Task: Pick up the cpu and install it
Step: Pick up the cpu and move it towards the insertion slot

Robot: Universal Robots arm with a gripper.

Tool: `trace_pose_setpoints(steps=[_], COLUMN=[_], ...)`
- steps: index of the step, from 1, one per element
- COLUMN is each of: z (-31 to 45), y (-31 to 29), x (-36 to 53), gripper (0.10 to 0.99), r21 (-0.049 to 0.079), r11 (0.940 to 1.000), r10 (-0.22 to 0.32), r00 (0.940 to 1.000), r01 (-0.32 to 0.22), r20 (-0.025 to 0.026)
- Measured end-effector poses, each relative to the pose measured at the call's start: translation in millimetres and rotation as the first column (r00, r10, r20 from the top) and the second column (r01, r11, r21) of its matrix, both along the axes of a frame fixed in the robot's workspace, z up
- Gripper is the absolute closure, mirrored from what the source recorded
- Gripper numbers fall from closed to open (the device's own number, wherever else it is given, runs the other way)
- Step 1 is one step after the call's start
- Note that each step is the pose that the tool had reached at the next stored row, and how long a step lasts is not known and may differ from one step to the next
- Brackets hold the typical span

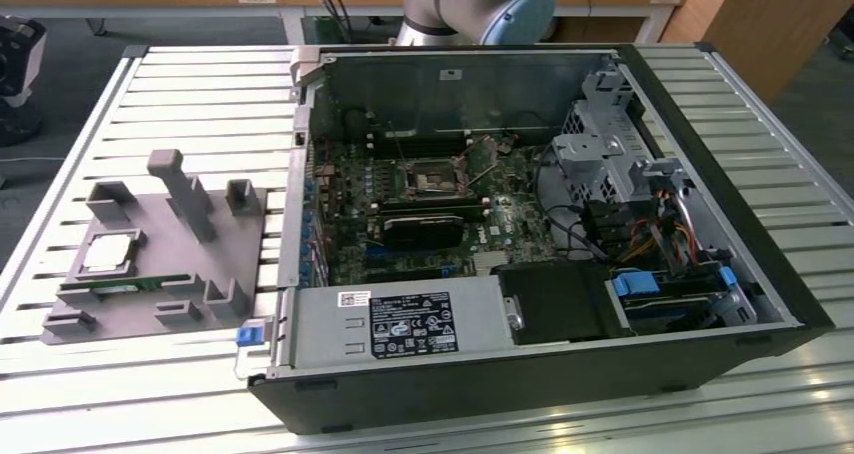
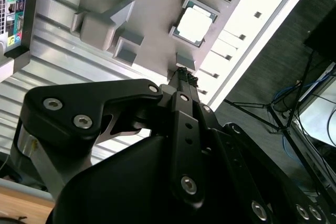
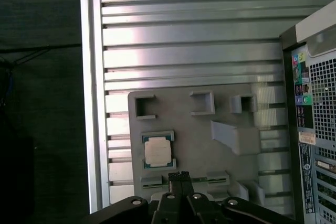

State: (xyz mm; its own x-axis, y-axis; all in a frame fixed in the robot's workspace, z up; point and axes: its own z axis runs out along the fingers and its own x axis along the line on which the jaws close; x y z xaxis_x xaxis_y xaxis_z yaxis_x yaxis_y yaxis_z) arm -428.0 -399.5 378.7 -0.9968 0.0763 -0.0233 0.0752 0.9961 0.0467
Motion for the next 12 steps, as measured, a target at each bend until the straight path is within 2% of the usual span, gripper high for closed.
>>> trace_pose_setpoints(steps=[6, 12], z=[-1.4, -12.0], y=[-1.4, -3.0], x=[0.1, 0.0], gripper=[0.98, 0.98], r21=[0.0, 0.0], r11=[1.0, 1.0], r10=[0.0, 0.0], r00=[1.0, 1.0], r01=[0.0, 0.0], r20=[0.0004, 0.0])
